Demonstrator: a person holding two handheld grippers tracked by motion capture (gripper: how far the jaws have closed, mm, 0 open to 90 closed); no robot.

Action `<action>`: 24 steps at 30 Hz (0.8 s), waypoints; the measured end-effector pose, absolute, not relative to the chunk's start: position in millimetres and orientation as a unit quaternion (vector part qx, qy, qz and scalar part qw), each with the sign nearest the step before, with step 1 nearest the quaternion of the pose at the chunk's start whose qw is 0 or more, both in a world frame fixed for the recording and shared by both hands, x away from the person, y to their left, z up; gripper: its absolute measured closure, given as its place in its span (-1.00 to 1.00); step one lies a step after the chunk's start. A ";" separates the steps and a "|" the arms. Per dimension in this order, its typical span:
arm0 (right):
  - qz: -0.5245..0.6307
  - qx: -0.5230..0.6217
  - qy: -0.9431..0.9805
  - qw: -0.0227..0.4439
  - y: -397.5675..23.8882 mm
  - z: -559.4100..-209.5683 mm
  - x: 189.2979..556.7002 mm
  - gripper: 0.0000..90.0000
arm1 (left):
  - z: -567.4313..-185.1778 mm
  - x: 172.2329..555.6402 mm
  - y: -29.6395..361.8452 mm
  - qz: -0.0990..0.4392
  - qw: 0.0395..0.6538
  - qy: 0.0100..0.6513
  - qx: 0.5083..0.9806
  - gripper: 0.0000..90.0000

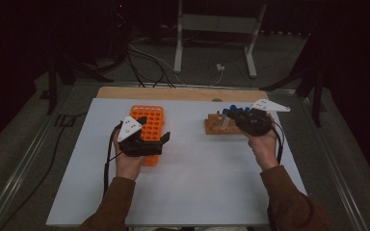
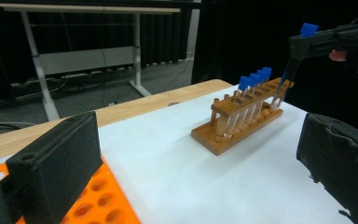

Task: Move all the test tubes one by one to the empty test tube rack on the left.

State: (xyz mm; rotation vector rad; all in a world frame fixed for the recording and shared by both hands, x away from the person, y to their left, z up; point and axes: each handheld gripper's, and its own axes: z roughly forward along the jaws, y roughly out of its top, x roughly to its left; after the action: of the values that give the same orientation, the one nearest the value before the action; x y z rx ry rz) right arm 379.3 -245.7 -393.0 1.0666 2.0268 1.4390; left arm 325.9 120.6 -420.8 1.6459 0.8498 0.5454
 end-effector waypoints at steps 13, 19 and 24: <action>0.525 0.354 0.756 0.165 -192.9 -398.6 373.9 0.69 | -426.9 335.6 75.4 0.225 0.551 0.335 0.730 -0.63; 0.526 0.345 0.764 0.146 -173.1 -399.2 371.6 0.69 | -428.8 337.5 58.2 0.210 0.545 0.321 0.745 -0.19; 0.526 0.335 0.769 0.140 -161.4 -400.1 369.3 0.69 | -431.6 341.1 49.4 0.196 0.538 0.315 0.757 0.16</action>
State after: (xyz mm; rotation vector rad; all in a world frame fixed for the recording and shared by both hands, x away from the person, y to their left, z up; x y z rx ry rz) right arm 369.3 -161.4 -400.1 0.9680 2.2229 1.5197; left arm 341.1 49.4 -431.6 1.8004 0.7484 0.4662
